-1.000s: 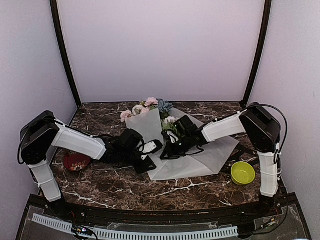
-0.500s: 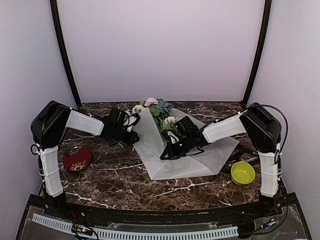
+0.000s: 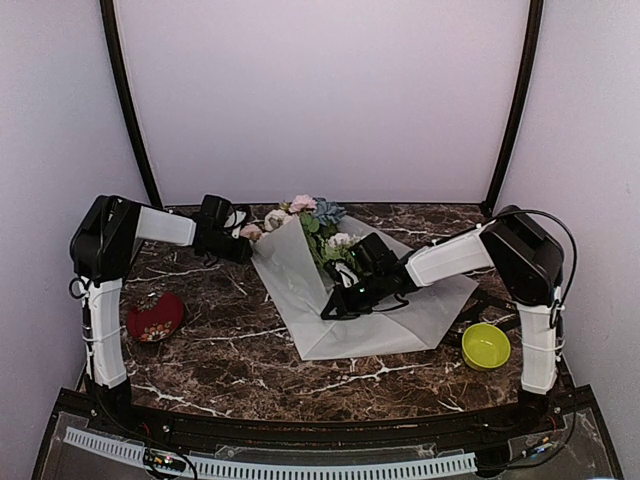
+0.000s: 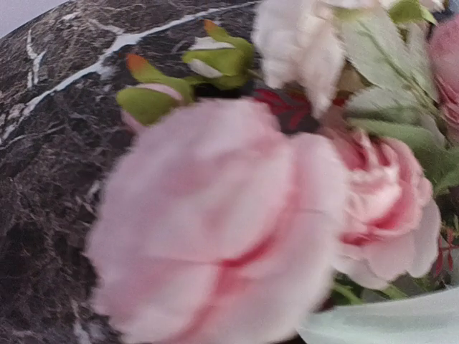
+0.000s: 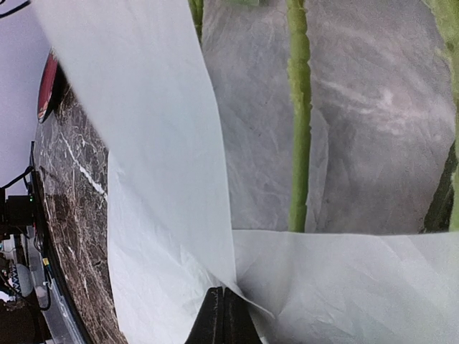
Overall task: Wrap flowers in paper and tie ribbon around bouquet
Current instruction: Press the fold line on the 2/3-folded wrapping paper.
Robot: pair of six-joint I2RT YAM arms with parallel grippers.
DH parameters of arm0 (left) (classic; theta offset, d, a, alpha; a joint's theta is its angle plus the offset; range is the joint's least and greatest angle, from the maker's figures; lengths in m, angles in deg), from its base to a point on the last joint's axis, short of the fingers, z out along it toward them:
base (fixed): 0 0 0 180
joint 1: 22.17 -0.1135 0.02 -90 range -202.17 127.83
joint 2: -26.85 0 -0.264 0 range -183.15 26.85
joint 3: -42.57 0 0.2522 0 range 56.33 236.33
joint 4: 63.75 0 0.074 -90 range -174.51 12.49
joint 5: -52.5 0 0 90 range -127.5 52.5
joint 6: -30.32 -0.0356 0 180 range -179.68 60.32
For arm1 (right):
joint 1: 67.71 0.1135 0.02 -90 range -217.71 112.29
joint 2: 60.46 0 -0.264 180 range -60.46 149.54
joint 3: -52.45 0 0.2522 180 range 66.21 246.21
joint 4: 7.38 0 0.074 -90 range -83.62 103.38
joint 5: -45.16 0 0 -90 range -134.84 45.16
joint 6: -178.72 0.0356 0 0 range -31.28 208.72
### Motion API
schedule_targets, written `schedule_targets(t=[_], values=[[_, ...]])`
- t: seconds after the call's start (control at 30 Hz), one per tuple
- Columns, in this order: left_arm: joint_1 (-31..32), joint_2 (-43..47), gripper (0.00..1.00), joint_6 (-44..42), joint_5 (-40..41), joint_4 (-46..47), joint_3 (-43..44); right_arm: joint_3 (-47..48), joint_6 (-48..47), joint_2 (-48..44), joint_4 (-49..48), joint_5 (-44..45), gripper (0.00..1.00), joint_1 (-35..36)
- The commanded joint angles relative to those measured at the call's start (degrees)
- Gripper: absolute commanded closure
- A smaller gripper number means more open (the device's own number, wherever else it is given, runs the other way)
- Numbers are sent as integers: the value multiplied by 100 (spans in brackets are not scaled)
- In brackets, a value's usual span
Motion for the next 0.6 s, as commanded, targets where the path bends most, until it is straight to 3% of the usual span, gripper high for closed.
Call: schedule_targets(t=[0.0,0.17,0.33,0.43,0.57], values=[[-353,-201,74,145,58,-495,581,-271,-61,101,759,539,100,44],[-391,-34,75,88,421,-888,903,-274,-43,27,733,540,100,56],[-369,716,75,249,341,-860,638,-200,-56,48,751,529,100,96],[25,1395,75,420,227,-448,-58,-182,-52,49,754,533,100,115],[1008,2107,75,477,395,-75,-1180,-147,-42,66,773,523,100,123]])
